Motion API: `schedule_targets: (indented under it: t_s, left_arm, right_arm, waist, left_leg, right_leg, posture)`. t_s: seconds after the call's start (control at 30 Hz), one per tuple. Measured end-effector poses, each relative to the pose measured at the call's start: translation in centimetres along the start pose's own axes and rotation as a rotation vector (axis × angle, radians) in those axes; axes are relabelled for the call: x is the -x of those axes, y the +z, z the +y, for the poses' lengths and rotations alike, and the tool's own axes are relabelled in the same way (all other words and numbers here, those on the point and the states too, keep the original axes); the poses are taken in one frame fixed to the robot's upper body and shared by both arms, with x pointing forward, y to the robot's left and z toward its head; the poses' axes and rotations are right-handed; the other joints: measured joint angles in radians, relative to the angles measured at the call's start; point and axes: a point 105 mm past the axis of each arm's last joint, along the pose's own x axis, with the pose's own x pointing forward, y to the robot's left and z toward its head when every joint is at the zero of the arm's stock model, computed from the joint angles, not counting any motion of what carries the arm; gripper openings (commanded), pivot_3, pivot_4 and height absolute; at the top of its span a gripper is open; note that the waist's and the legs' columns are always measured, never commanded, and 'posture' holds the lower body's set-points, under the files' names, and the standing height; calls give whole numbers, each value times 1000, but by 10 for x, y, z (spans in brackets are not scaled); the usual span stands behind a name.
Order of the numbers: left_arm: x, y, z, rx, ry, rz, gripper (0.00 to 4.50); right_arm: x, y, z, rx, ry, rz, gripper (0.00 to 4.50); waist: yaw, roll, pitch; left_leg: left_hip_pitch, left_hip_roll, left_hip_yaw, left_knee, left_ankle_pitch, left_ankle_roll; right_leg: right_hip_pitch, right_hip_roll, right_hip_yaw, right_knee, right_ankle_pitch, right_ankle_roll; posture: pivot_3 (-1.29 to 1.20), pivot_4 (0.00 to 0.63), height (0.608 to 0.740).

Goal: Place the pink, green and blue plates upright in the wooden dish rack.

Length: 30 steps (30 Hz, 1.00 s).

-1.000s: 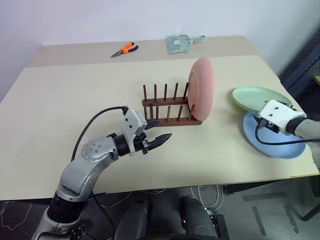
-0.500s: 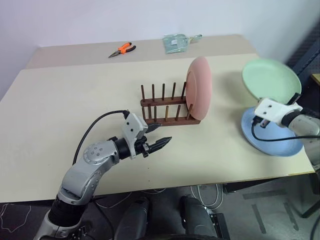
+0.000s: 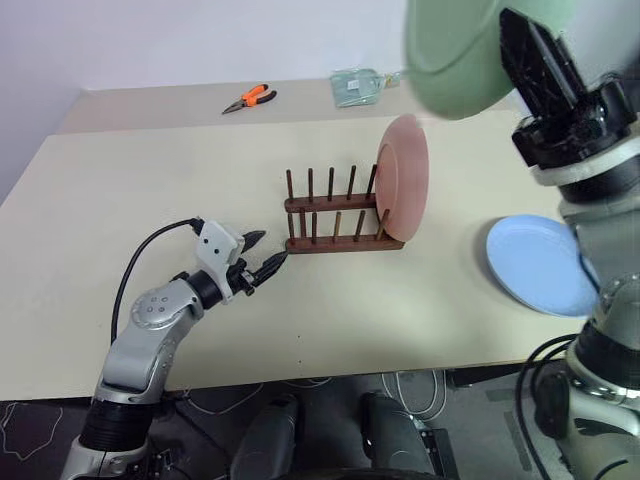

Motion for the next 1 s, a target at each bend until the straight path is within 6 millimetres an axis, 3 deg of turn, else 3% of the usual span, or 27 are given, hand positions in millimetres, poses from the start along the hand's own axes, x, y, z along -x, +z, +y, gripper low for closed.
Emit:
schedule_targets:
  t_s: [0.13,0.23,0.4,0.8,1.0]
  left_arm:
    - [8,-4,2,3,2,6,2991]
    - [13,-10,2,10,7,27,2991]
    - [17,-9,1,5,21,24,2991]
    - [16,-6,-3,1,11,18,2991]
    - [12,-8,-10,10,-15,18,2991]
  right_arm:
    - [-12,-49,9,-237,-30,74,54]
    - [-14,-84,3,-233,-108,190,54]
    - [-10,-116,-15,-169,-213,306,54]
    - [-3,-132,-29,-85,-290,369,54]
    - [-4,-120,-24,-99,-250,327,54]
  waist:
    - [-8,1,0]
    - [-4,1,0]
    - [-2,1,0]
    - [-3,1,0]
    - [-3,1,0]
  left_leg:
    - [1,1,0,-2,0,0]
    - [0,0,1,-1,0,0]
    - [0,0,1,-1,0,-1]
    - [0,0,1,-1,0,0]
    - [0,0,0,-2,0,0]
  right_leg:
    - [-2,1,0,2,0,0]
    - [-3,1,0,2,0,0]
    - [-2,1,0,2,1,1]
    - [-2,1,0,2,1,2]
    - [-2,1,0,2,1,2]
  posture:
    - [0,150,732]
    - [0,150,732]
    - [0,150,732]
    - [0,150,732]
    - [0,150,732]
